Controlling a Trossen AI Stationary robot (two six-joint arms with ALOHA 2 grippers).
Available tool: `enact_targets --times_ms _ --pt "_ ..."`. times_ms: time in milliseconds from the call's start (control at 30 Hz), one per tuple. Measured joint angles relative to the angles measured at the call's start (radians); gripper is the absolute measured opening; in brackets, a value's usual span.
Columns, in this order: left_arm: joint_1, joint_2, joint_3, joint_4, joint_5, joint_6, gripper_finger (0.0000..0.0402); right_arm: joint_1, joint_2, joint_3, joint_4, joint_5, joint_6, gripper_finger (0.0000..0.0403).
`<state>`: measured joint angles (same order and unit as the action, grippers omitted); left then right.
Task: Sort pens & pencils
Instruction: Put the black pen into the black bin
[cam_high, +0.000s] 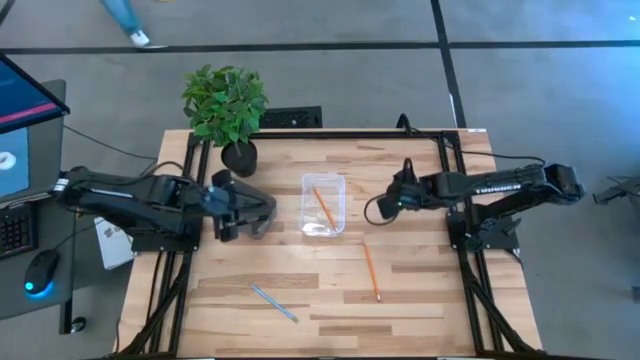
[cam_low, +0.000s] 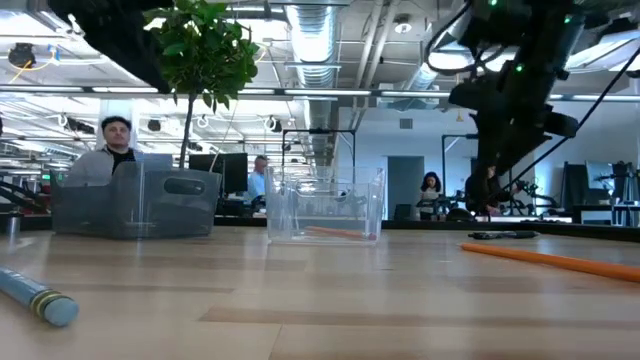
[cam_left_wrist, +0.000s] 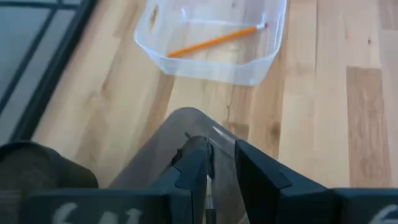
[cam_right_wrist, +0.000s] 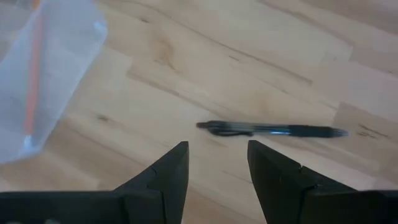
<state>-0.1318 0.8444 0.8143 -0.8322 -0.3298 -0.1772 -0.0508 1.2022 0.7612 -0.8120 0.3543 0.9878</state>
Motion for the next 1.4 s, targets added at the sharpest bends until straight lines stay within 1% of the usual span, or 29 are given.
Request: enact_targets --times_ms 167,233,333,400,467,600,667,767,1400 --pt "-0.003 -0.054 0.000 -0.026 -0.017 0.000 0.0075 -0.082 0.000 0.008 0.019 -0.104 0.000 0.0186" --pt "-0.003 -0.065 0.000 -0.024 -0.019 0.005 0.0075 -0.101 0.000 0.011 0.072 -0.134 0.012 0.0186" --pt "-0.003 -0.071 0.000 -0.025 -0.019 0.036 0.0075 -0.111 0.000 0.011 0.175 -0.191 0.084 0.0186" --pt "-0.003 -0.072 0.000 -0.025 -0.019 0.047 0.0075 -0.115 0.000 0.011 0.231 -0.221 0.100 0.0186" --pt "-0.003 -0.071 0.000 -0.025 -0.019 0.053 0.0075 -0.116 0.000 0.012 0.249 -0.223 0.179 0.0186" --pt "-0.003 -0.070 0.000 -0.029 -0.018 0.053 0.0075 -0.131 0.000 0.012 0.181 -0.222 0.322 0.0186" --pt "-0.003 -0.071 0.000 -0.051 -0.018 0.054 0.0075 -0.135 0.001 0.012 0.147 -0.207 0.355 0.0186" --pt "-0.003 -0.071 0.000 -0.089 -0.018 0.053 0.0075 -0.133 0.002 0.012 0.134 -0.155 0.389 0.0186" --pt "-0.003 -0.071 0.000 -0.098 -0.018 0.051 0.0075 -0.133 0.002 0.012 0.138 -0.144 0.366 0.0186"
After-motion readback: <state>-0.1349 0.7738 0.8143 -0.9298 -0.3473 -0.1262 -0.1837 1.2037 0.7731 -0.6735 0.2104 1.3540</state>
